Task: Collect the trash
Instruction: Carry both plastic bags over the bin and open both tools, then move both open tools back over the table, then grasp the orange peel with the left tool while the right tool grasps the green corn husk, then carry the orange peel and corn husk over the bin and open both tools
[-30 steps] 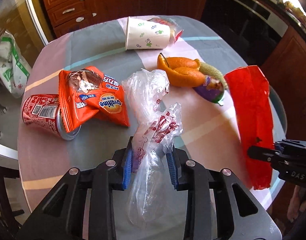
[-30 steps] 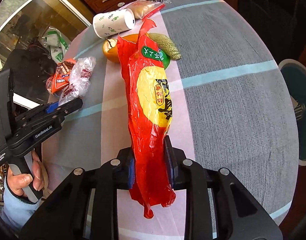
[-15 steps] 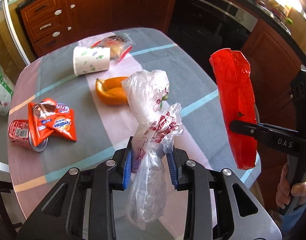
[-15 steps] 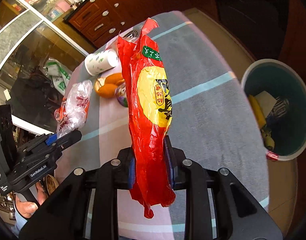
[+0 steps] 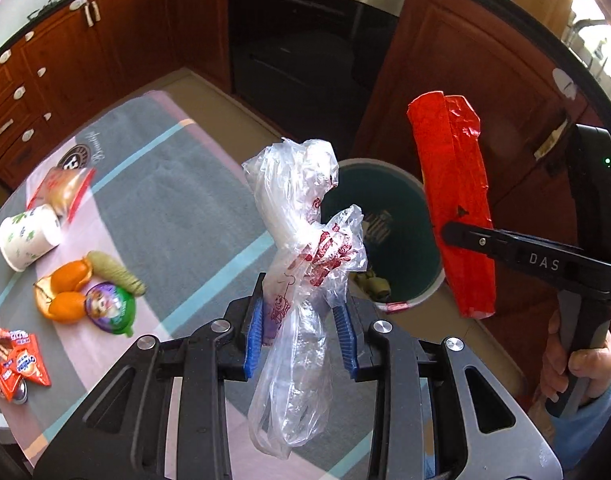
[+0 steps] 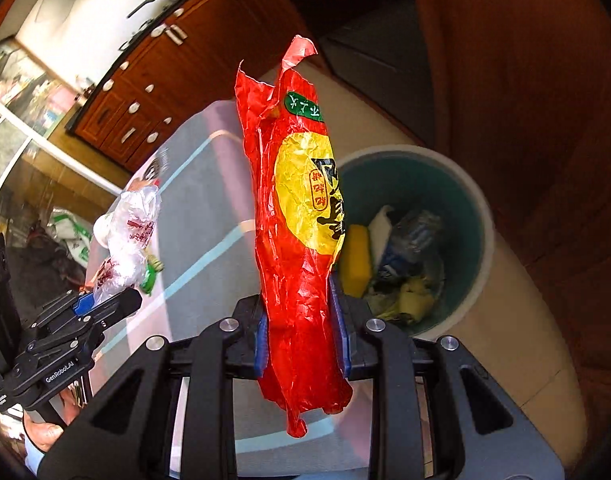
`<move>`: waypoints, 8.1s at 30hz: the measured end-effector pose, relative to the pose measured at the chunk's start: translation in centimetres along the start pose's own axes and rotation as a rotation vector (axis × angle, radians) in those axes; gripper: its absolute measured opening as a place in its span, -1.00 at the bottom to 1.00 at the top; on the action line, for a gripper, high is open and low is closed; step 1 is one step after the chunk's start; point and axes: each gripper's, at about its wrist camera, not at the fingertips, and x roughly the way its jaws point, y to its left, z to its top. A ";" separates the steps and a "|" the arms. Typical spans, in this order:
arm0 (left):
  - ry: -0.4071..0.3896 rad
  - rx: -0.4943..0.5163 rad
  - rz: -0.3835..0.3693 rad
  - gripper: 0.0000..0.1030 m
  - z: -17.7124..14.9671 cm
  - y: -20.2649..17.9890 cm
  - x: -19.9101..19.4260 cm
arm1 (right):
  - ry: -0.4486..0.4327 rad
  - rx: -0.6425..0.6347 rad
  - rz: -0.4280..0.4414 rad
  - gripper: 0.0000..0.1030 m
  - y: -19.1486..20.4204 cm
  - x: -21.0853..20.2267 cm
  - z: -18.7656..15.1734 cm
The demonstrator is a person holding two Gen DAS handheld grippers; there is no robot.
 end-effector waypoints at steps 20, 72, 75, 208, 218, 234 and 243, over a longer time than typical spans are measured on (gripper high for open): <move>0.136 0.062 -0.052 -0.33 4.4 -5.1 9.6 | 0.096 0.188 0.011 0.22 -7.5 6.0 2.0; 0.024 -0.247 0.065 0.90 -6.9 11.6 -0.5 | 0.139 0.033 -0.048 0.69 7.1 6.2 -1.3; 0.016 -0.292 0.086 0.90 -8.3 14.8 -1.6 | 0.157 -0.021 -0.040 0.69 10.1 7.2 -1.6; 0.034 0.103 -0.054 -0.35 2.7 -5.8 5.9 | 0.058 0.193 0.054 -0.79 -6.6 2.9 1.8; 0.110 0.122 -0.095 0.06 4.3 -6.5 11.0 | 0.056 0.241 0.033 0.34 -8.0 4.4 2.8; 0.070 0.043 -0.069 0.82 3.2 -4.1 9.1 | 0.083 0.298 -0.003 0.65 -7.9 5.0 2.9; 0.040 -0.023 -0.037 0.85 0.6 -0.7 5.9 | 0.084 0.248 -0.007 0.65 -4.9 4.3 2.2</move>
